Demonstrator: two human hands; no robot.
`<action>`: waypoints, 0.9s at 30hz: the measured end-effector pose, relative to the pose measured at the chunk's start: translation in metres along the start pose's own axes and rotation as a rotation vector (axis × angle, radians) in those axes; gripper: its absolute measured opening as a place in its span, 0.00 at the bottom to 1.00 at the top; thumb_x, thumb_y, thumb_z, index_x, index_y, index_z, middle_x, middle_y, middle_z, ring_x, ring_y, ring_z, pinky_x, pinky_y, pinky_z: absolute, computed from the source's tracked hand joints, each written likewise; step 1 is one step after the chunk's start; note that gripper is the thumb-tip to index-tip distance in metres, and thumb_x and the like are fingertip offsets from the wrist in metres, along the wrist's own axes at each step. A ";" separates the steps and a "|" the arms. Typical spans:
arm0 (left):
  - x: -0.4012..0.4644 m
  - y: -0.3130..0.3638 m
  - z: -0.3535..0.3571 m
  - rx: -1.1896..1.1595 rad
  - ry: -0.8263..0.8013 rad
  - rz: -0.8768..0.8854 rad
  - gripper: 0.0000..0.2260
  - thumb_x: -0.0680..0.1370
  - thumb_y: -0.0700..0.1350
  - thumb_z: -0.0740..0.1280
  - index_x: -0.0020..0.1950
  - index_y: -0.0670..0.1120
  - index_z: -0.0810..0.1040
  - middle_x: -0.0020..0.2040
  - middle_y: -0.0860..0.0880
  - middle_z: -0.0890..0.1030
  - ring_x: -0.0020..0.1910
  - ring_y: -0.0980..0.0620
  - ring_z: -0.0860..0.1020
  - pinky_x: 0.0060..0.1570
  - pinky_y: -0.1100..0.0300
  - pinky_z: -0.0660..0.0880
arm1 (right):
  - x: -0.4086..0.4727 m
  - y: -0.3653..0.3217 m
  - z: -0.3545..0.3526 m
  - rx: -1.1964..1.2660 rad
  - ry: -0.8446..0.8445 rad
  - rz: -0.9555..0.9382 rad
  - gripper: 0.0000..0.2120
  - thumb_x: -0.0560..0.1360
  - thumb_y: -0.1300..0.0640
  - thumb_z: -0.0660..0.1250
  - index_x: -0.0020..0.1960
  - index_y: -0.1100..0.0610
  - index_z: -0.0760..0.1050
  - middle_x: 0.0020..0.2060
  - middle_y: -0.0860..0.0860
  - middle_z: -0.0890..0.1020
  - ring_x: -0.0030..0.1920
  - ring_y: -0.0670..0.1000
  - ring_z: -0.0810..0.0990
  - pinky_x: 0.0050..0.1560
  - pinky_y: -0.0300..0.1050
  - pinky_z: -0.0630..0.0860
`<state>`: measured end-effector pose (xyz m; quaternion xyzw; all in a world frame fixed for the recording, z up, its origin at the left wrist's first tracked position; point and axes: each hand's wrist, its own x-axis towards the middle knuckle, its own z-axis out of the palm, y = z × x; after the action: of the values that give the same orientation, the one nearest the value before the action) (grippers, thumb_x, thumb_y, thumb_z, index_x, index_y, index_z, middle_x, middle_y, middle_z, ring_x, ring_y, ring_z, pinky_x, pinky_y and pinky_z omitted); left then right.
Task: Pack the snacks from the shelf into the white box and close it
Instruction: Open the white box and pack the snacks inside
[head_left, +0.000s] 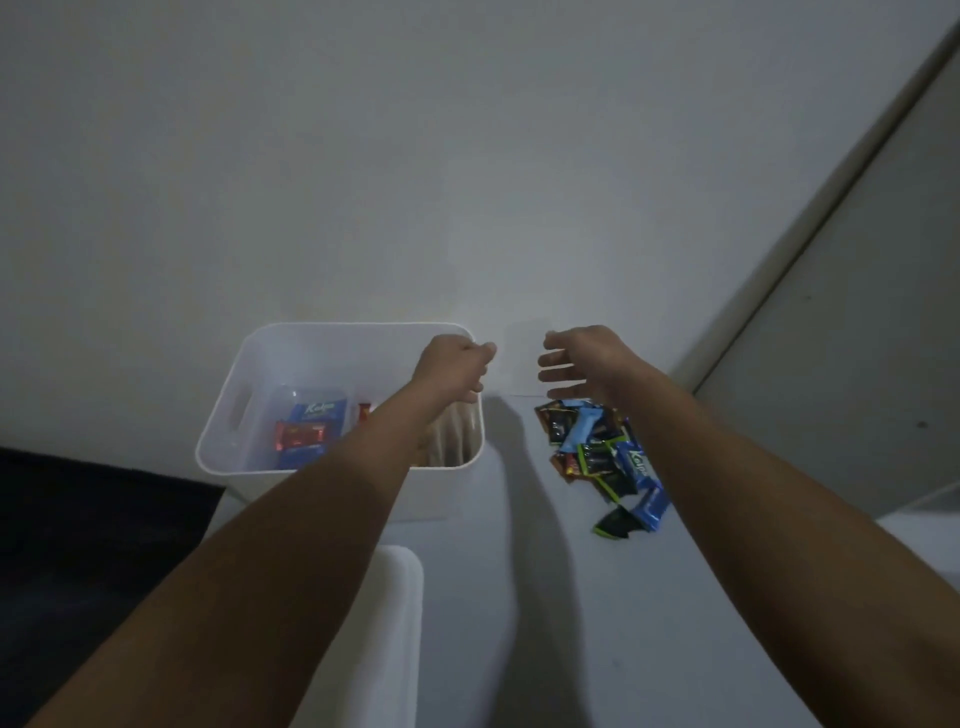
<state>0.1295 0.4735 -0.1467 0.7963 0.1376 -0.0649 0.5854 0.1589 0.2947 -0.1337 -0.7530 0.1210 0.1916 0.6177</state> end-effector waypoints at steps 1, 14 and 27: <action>-0.001 0.004 0.012 -0.006 -0.018 0.027 0.10 0.78 0.47 0.66 0.47 0.40 0.78 0.43 0.43 0.80 0.34 0.48 0.78 0.42 0.52 0.80 | 0.000 0.005 -0.013 -0.003 0.018 0.015 0.13 0.78 0.56 0.64 0.57 0.64 0.75 0.53 0.61 0.80 0.48 0.59 0.82 0.47 0.53 0.80; 0.003 -0.041 0.139 0.399 -0.247 -0.029 0.05 0.73 0.44 0.70 0.40 0.44 0.77 0.41 0.42 0.79 0.40 0.45 0.78 0.40 0.57 0.72 | 0.008 0.108 -0.124 -0.198 0.113 0.214 0.09 0.78 0.55 0.65 0.51 0.61 0.75 0.43 0.57 0.77 0.42 0.56 0.78 0.42 0.49 0.77; 0.034 -0.113 0.210 1.119 -0.369 0.266 0.43 0.70 0.47 0.70 0.77 0.56 0.48 0.78 0.40 0.44 0.74 0.36 0.54 0.69 0.42 0.63 | 0.039 0.207 -0.118 -0.981 -0.102 0.140 0.57 0.59 0.41 0.79 0.77 0.48 0.49 0.72 0.56 0.56 0.71 0.61 0.58 0.67 0.57 0.68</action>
<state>0.1408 0.3103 -0.3232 0.9694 -0.1219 -0.1906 0.0948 0.1235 0.1390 -0.3146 -0.9346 0.0364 0.3036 0.1814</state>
